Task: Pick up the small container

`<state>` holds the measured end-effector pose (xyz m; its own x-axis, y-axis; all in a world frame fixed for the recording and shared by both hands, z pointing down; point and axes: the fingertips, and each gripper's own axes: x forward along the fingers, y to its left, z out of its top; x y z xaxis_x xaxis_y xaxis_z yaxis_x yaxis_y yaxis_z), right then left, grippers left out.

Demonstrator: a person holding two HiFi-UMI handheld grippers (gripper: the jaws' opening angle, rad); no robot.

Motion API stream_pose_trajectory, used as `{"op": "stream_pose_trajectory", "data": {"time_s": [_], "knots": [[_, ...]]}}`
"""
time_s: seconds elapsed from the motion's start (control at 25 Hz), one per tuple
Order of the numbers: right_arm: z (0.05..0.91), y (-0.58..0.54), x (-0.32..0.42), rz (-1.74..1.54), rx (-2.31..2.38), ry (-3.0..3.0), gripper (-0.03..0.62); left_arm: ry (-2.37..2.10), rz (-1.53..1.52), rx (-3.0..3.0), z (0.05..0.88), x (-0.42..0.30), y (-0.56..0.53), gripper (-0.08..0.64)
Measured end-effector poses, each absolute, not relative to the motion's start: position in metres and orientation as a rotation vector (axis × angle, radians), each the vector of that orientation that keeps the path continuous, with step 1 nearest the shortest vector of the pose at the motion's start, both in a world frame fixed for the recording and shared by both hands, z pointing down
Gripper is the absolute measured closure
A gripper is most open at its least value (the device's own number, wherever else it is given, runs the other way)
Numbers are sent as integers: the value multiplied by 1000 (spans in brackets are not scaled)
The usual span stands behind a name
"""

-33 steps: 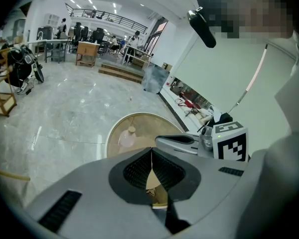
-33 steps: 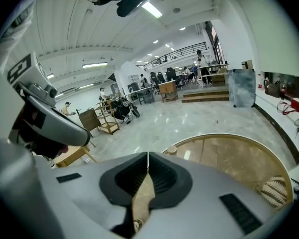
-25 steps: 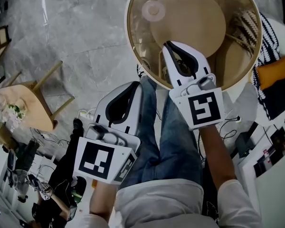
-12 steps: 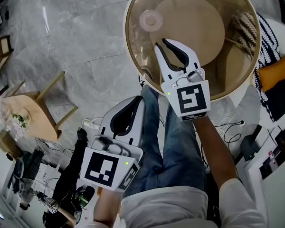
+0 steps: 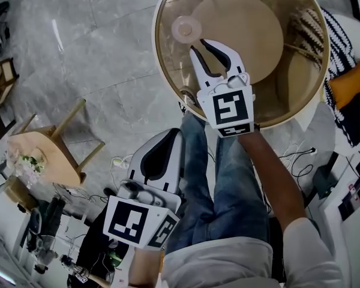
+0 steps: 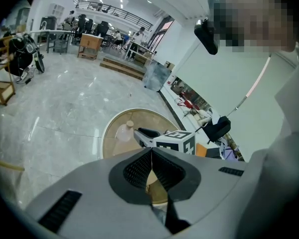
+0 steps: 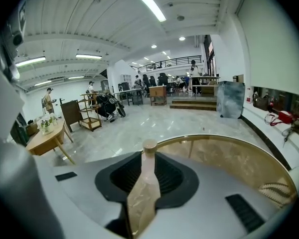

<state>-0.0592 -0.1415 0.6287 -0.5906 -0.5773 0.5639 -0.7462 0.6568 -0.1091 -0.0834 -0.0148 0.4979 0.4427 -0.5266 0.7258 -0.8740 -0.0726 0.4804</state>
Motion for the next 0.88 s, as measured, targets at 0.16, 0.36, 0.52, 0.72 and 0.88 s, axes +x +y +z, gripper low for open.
{"op": "stream_pose_trajectory", "data": {"time_s": [0.16,0.36,0.52,0.72,0.88], "knots": [[635,-146,-66,469,1003,-2384,478,-1197,455,1733,501,-81,-14,543],[644,-156,-71,478,997,-2374,436,-1195,455,1726,504,-81,-16,543],[650,-162,-75,497,997,-2359,406,-1190,426,1703,504,-85,-20,543],[656,-167,-82,480,987,-2355,394,-1175,415,1706,504,-86,-26,543],[659,-173,-83,434,984,-2346,394,-1162,411,1708,505,-86,-30,543]]}}
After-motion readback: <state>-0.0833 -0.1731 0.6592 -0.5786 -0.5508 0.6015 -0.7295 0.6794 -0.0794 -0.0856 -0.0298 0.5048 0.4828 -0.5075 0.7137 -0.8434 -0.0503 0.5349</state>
